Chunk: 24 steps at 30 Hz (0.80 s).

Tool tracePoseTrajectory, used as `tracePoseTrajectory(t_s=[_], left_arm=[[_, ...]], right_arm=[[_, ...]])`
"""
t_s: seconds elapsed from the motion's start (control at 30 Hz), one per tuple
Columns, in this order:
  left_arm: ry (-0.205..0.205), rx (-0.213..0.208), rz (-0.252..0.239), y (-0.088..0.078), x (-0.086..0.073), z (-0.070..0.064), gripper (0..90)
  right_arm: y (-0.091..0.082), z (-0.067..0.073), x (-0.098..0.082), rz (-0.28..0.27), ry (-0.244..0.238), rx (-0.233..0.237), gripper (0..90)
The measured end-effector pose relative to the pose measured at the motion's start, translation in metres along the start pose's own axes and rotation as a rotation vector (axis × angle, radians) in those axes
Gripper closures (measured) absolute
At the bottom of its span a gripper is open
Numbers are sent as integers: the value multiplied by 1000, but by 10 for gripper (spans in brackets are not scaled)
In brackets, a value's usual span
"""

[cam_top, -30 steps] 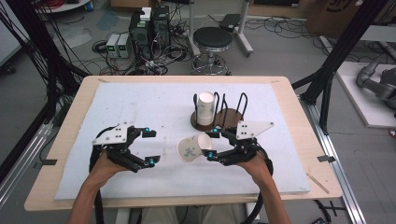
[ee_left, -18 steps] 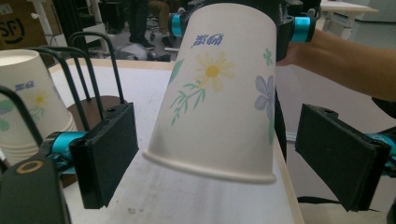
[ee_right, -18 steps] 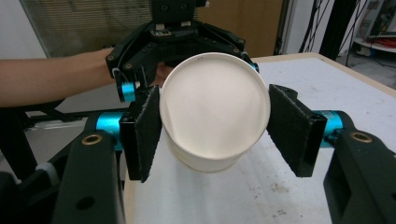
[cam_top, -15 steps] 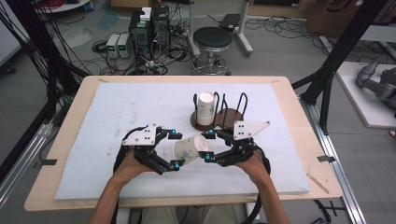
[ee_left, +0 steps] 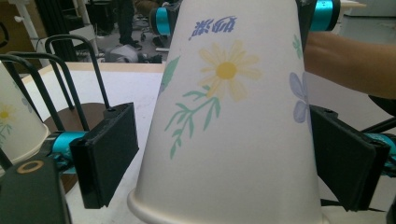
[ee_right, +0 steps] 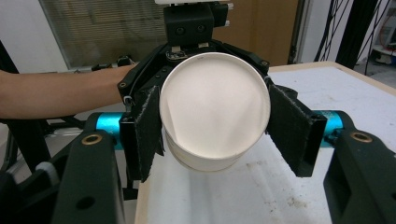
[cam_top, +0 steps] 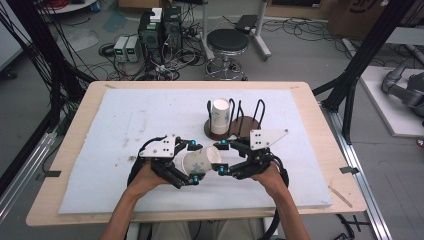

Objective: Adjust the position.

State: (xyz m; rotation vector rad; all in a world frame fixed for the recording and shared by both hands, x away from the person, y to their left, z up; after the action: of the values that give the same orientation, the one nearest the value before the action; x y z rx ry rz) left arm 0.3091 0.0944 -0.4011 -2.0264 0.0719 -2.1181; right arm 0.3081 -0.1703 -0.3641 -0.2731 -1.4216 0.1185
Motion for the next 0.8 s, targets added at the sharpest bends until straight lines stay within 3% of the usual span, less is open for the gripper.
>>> tracePoseTrajectory(t_s=[0.37,0.77,0.8], left_arm=[[14,-41,-4,-1,-1,1,227],[40,-24,9,-3,-2,1,302],[36,-17,6,-4,-2,1,302]], right_arm=[[2,-3,-1,-2,0,22,383],[2,-3,-2,9,-8,5,369],[4,-3,-2,21,0,-7,208]])
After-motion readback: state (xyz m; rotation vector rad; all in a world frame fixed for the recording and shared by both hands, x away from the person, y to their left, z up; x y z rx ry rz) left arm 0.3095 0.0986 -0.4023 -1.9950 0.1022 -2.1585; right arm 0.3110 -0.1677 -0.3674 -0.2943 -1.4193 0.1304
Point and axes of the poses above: each handheld gripper's, and its own axes: y roughly forward along the jaws, x roughly out of its top, z roughly to its left, the point moved 1 cm from there along y, roughly forward along the jaws, and after that the axes turned 3 degrees about y, right-handed, at the moved point
